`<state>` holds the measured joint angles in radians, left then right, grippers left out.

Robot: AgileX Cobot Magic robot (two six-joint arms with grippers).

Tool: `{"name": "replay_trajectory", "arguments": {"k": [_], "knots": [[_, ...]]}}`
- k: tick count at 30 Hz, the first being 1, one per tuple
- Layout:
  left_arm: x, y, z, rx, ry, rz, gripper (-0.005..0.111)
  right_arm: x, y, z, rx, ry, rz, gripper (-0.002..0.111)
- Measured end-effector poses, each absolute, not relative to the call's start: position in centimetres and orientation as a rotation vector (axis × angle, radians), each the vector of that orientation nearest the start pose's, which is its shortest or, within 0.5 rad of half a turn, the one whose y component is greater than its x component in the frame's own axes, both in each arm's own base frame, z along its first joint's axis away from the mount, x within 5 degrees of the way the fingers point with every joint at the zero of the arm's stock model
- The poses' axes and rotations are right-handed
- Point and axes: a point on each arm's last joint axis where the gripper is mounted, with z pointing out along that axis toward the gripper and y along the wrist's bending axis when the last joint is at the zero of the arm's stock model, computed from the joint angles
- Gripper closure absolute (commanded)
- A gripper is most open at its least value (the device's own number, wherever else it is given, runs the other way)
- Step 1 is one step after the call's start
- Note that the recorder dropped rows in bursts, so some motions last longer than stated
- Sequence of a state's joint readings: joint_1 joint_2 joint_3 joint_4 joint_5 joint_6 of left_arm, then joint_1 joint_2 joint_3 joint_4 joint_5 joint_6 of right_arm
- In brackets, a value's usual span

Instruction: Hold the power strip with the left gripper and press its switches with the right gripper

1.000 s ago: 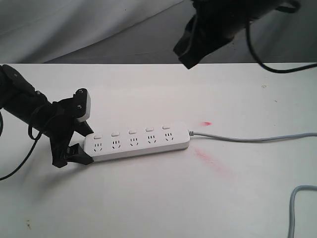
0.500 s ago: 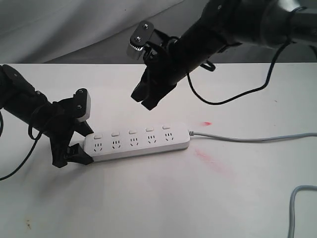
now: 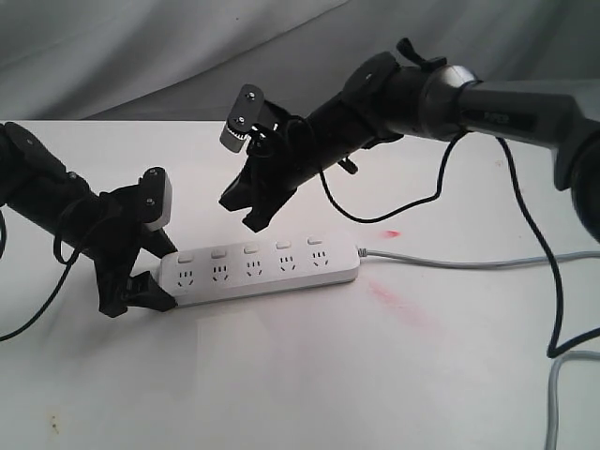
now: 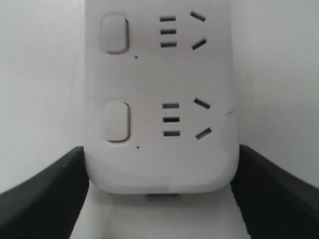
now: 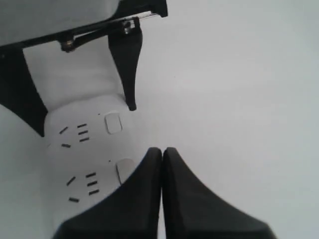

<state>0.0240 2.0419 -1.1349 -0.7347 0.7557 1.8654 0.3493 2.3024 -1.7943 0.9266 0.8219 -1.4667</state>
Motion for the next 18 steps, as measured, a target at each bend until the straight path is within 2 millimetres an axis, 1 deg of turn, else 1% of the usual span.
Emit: {"name": "replay_trajectory", "arguments": {"k": [4, 8, 10, 14, 16, 18], "knots": [[36.2, -3.3, 10.9, 1.635, 2.165, -0.408, 0.044, 45.2, 22.6, 15.5, -1.402, 1.932, 0.654, 0.108], [36.2, -3.3, 10.9, 1.635, 2.165, -0.408, 0.044, 44.8, 23.8, 15.2, -1.412, 1.912, 0.657, 0.108], [36.2, -3.3, 10.9, 1.635, 2.165, -0.408, 0.044, 44.6, 24.5, 15.4, -1.429, 1.883, 0.647, 0.102], [36.2, -3.3, 10.9, 1.635, 2.165, -0.408, 0.044, 44.2, 25.6, 15.4, -1.455, 1.828, 0.659, 0.082], [36.2, -3.3, 10.9, 1.635, 2.165, -0.408, 0.044, 44.3, 25.7, 14.8, -1.461, 1.818, 0.664, 0.075], [36.2, -3.3, 10.9, 1.635, 2.165, -0.408, 0.044, 44.3, 25.8, 14.1, -1.465, 1.822, 0.672, 0.071]]}}
